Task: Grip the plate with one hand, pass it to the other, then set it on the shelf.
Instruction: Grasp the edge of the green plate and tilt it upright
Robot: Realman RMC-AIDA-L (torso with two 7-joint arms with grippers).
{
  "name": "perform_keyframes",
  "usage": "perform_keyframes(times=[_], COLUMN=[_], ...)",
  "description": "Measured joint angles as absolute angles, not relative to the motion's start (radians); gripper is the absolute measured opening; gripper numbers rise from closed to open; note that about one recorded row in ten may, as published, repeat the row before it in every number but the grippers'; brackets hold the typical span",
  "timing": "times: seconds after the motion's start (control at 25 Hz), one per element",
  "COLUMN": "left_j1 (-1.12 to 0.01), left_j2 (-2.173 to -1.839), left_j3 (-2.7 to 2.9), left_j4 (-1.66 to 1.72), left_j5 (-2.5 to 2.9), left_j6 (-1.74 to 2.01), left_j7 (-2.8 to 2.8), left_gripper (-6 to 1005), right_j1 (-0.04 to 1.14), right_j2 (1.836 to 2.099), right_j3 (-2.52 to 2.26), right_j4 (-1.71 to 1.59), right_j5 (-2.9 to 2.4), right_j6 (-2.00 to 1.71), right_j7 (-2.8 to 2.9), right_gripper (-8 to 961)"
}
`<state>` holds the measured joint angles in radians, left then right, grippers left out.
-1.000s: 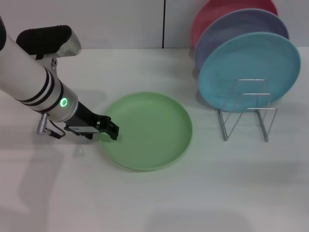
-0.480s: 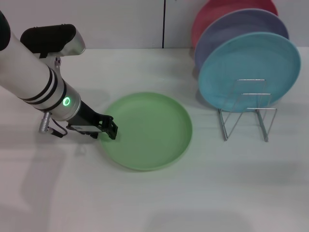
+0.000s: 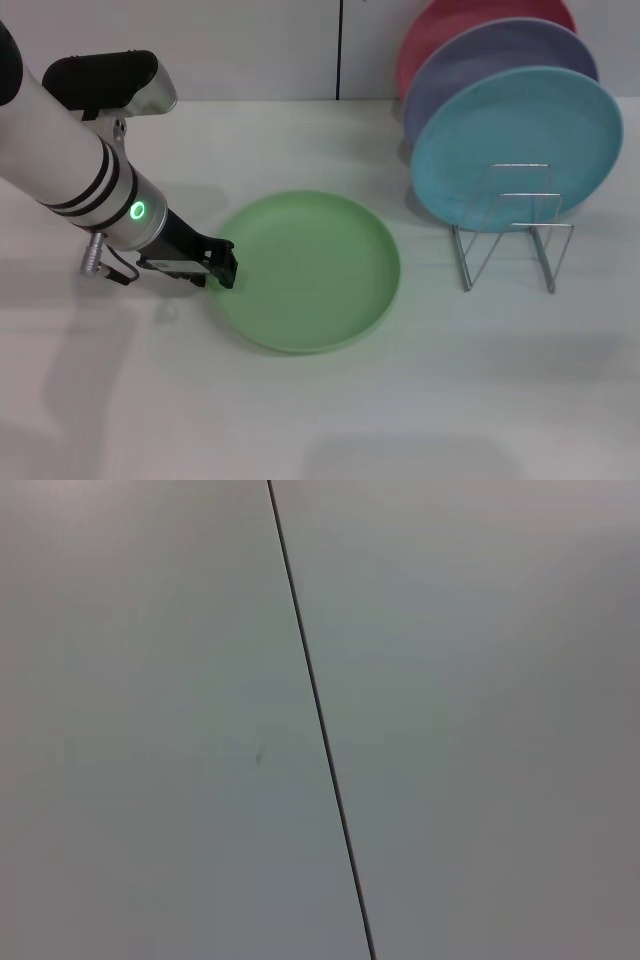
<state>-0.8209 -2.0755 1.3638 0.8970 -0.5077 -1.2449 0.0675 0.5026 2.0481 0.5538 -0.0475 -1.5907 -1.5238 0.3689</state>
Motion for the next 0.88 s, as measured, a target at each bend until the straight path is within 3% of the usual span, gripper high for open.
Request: perform_keyframes(times=[0.36,0.44,0.88], left_j1=[-0.822,-0.824,-0.827], left_j2=[-2.075,-2.075,-2.075], left_j3=[1.365,1.365,1.365], left_j4=[0.882,0.877,0.874], left_j5=[-0.504,-0.504,-0.504], left_j6=[-1.245,-1.244,-1.244], left_j7=[0.076,0.077,0.093], left_gripper=[329,255,256], right_j1=[0.503,0.503,0.505], right_j2=[2.048,2.048,2.048], right_j3=[0.554,0.554,0.554], right_j4=[-0.047,-0.048,-0.047], right_j5=[-1.591,-1.591,-1.591], right_j6=[-1.528,-1.528,-1.528], right_j7=[0.369,0.369,0.366], right_gripper=[718,718,718])
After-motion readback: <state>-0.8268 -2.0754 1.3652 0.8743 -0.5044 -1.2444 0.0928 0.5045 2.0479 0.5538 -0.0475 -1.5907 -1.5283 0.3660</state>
